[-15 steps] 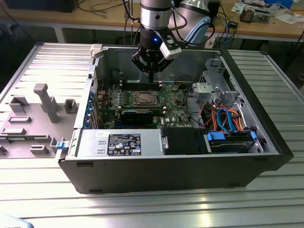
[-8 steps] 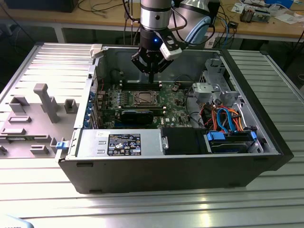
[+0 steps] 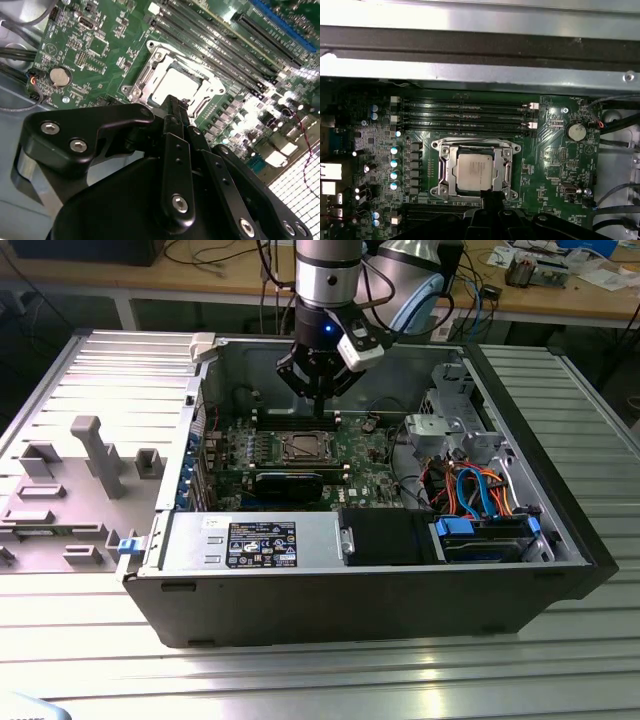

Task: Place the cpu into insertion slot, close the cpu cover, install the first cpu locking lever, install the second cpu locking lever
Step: 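Install the second cpu locking lever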

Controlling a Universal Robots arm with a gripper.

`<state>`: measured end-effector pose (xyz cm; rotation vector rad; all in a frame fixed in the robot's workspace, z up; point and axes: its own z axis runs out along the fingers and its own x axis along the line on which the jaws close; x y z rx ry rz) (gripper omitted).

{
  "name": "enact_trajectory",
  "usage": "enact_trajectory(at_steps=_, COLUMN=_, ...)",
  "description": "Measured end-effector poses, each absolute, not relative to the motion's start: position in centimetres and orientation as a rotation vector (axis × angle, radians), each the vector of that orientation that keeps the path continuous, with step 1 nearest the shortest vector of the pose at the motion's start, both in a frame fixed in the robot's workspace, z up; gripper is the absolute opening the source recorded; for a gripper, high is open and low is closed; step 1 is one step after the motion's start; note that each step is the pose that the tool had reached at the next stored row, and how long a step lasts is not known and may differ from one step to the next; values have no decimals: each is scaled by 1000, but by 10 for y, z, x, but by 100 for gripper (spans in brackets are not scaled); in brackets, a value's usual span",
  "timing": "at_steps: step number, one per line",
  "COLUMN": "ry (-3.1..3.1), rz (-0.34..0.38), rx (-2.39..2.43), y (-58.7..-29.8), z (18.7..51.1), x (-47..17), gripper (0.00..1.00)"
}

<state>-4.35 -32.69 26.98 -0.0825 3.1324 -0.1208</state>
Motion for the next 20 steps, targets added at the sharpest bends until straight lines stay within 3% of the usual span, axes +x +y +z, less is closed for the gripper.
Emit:
enact_trajectory(at_steps=10, ry=3133, rz=-87, rx=-83, y=-351, z=269, x=-45, gripper=11)
enact_trajectory(at_steps=20, ry=3128, rz=122, rx=-82, y=-375, z=267, x=-49, gripper=11)
